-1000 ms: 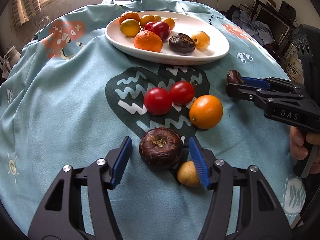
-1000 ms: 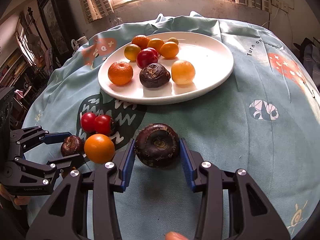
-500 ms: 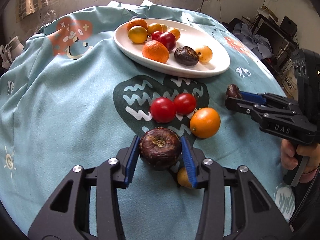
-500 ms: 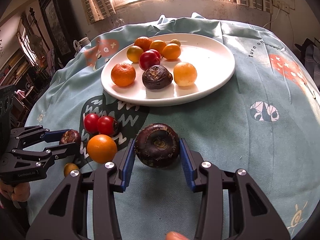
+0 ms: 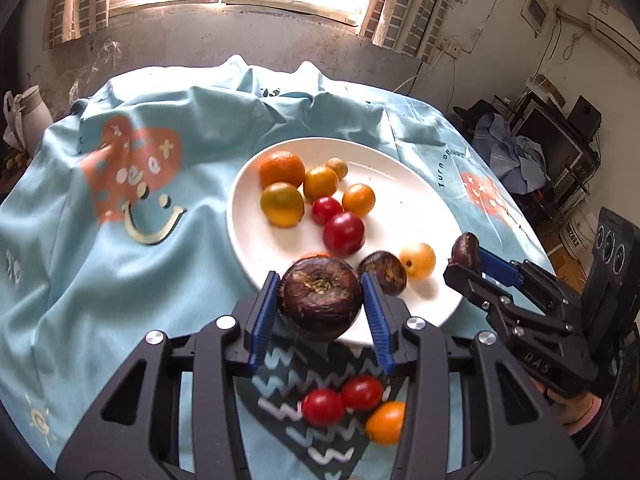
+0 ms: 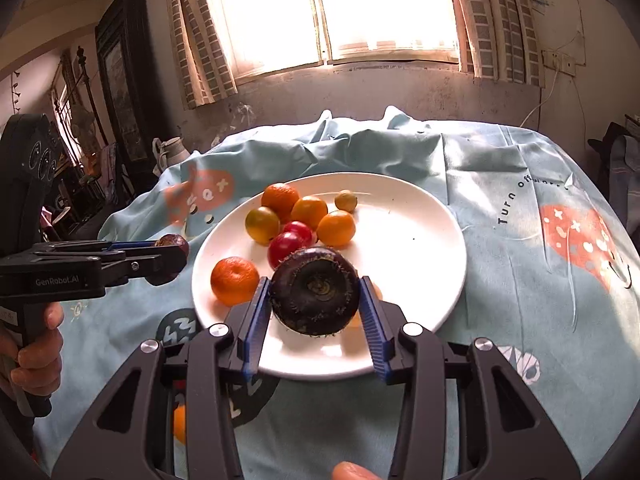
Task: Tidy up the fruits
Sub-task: 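Lower both held mangosteens onto the plate and open both tools, then grasp an orange tomato with the right tool while left grasps a small yellow-brown fruit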
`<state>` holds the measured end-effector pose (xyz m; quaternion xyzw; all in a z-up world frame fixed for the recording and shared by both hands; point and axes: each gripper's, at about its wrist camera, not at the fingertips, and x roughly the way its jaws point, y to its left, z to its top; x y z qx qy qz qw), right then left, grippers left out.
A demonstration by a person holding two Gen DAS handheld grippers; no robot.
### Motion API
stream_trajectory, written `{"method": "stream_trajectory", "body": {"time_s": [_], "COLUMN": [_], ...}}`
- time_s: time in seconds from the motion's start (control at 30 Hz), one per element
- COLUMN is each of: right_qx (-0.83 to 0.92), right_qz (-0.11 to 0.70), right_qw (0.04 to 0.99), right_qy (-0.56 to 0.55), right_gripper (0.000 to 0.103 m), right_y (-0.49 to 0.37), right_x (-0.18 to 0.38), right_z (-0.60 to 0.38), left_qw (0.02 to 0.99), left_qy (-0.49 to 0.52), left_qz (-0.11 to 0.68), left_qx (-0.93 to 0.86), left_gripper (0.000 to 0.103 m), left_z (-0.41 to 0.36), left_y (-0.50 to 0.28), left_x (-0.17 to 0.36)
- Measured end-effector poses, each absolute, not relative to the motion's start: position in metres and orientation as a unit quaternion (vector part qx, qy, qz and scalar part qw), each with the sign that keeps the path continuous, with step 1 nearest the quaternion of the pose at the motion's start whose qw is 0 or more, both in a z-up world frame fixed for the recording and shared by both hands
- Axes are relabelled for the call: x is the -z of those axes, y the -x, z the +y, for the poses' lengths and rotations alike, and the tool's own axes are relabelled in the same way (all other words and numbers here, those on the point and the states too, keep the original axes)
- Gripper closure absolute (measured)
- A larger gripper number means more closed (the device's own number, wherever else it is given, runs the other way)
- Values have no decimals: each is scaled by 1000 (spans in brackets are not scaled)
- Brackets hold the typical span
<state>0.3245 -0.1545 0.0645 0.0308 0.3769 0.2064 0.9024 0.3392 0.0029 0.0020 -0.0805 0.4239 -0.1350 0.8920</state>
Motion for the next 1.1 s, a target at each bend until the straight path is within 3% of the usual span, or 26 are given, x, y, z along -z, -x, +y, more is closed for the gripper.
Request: {"method": "stream_trajectory", "body": {"time_s": [0.17, 0.27, 0.37, 0.47, 0.63, 0.77, 1.1], "right_qx": [-195, -190, -197, -220, -265, -258, -264], "right_qz": [384, 383, 384, 383, 410, 420, 440], "right_qw": [902, 903, 902, 897, 873, 869, 855], "right_qy": [-39, -32, -21, -7, 7, 37, 78], "right_gripper": [58, 48, 48, 48, 48, 48, 48], "right_y": [-345, -347, -337, -316, -276, -248, -228], "right_x": [-49, -46, -51, -59, -59, -51, -32], "right_z": [-161, -160, -157, -148, -124, -104, -81], "left_qw": [890, 902, 911, 920, 916, 930, 923], "left_qy": [60, 57, 58, 40, 57, 75, 86], "left_qz": [439, 424, 403, 386, 393, 354, 375], "left_qx": [108, 66, 69, 55, 50, 63, 27], "left_gripper": [59, 22, 21, 12, 12, 12, 12], "left_z": [-8, -4, -1, 2, 20, 36, 51], "left_y": [-384, -388, -370, -342, -281, -230, -216], "left_x": [16, 18, 6, -8, -15, -2, 18]}}
